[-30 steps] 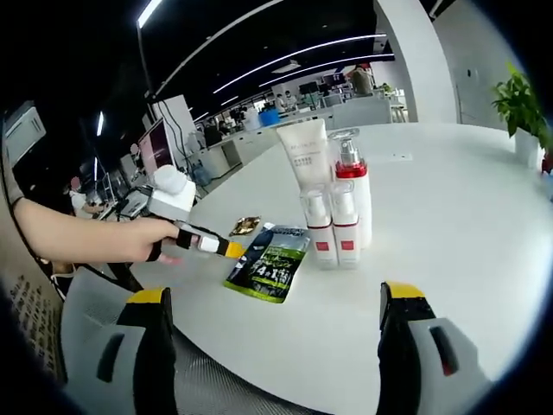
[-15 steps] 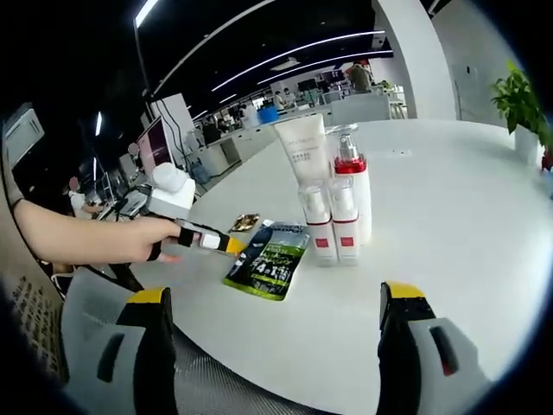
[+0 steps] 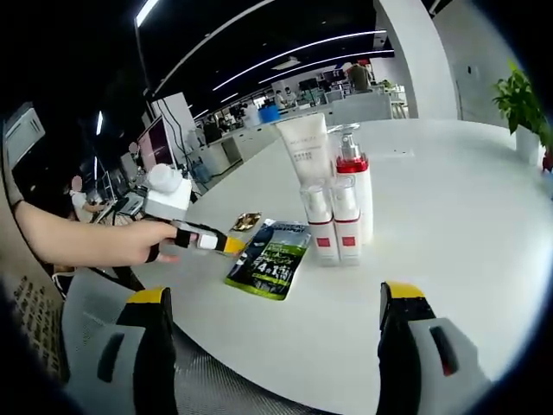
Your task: Arrange the skincare products in the storage area until every visible bottle or jar stands upright without overlapping.
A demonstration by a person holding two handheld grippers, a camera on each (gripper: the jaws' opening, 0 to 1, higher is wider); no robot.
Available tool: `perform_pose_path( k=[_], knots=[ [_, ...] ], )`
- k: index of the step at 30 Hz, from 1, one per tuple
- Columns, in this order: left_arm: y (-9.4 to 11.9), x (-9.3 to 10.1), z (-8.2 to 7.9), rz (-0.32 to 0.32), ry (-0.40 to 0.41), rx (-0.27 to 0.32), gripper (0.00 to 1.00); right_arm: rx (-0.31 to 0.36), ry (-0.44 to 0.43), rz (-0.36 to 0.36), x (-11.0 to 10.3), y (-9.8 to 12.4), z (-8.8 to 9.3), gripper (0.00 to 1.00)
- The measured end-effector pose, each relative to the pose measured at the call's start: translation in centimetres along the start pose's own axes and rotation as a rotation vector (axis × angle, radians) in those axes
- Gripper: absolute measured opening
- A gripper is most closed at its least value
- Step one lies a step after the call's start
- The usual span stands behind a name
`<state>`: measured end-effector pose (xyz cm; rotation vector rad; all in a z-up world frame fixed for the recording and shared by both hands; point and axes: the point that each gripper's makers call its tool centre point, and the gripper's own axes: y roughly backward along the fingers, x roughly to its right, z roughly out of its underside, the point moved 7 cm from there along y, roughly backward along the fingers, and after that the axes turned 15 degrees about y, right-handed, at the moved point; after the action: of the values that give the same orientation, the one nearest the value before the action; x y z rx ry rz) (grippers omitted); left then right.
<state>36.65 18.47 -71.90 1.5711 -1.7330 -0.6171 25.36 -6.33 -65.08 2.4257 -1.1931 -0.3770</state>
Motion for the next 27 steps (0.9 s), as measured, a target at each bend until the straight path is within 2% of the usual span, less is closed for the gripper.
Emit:
perform_pose_path(
  k=[8,13,17,20,27],
  knots=[
    [2.0,0.1,-0.2,0.047,0.003,0.043,0.38,0.002,0.008,-0.022,-0.3,-0.2,-0.2,1.00],
    [3.4,0.6,-0.6,0.119,-0.009,0.099,0.38,0.019,-0.001,-0.038,-0.5,-0.5,-0.5,1.00],
    [4.5,1.1,-1.0,0.162,-0.046,0.145,0.38,0.030,-0.007,-0.054,-0.8,-0.9,-0.8,1.00],
    [5.3,1.5,-1.3,0.178,-0.108,0.178,0.38,0.058,-0.035,-0.076,-1.3,-1.1,-1.2,0.96],
    [7.1,2.6,-1.3,0.213,-0.184,0.214,0.38,0.091,-0.062,-0.115,-2.1,-2.1,-2.3,0.92]
  ],
)
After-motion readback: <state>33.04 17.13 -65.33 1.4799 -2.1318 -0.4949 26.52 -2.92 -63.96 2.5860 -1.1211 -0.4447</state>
